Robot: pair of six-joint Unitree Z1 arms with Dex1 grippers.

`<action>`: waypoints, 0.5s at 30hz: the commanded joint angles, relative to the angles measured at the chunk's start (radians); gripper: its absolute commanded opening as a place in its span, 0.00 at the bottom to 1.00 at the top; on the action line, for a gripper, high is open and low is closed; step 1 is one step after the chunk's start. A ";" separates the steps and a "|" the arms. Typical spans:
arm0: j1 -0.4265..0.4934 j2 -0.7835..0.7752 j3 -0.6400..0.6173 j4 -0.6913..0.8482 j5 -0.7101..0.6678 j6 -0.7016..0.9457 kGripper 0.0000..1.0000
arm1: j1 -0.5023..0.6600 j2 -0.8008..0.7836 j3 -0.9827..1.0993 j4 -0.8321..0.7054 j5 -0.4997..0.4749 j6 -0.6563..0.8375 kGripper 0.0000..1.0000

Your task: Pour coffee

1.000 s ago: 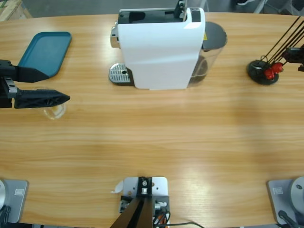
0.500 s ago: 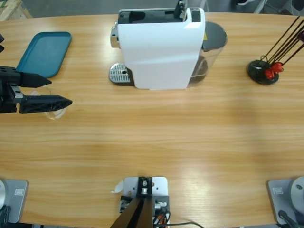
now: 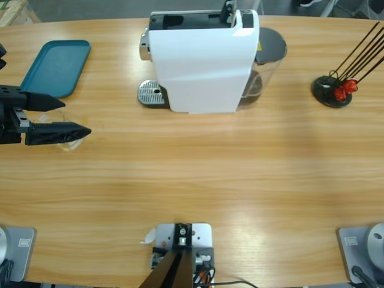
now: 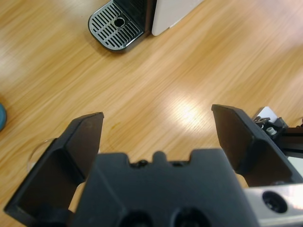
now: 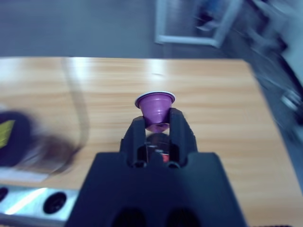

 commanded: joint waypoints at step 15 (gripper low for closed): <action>0.137 -0.092 0.008 -0.038 -0.105 0.087 1.00 | 0.520 0.327 -0.283 0.053 0.572 -0.427 0.00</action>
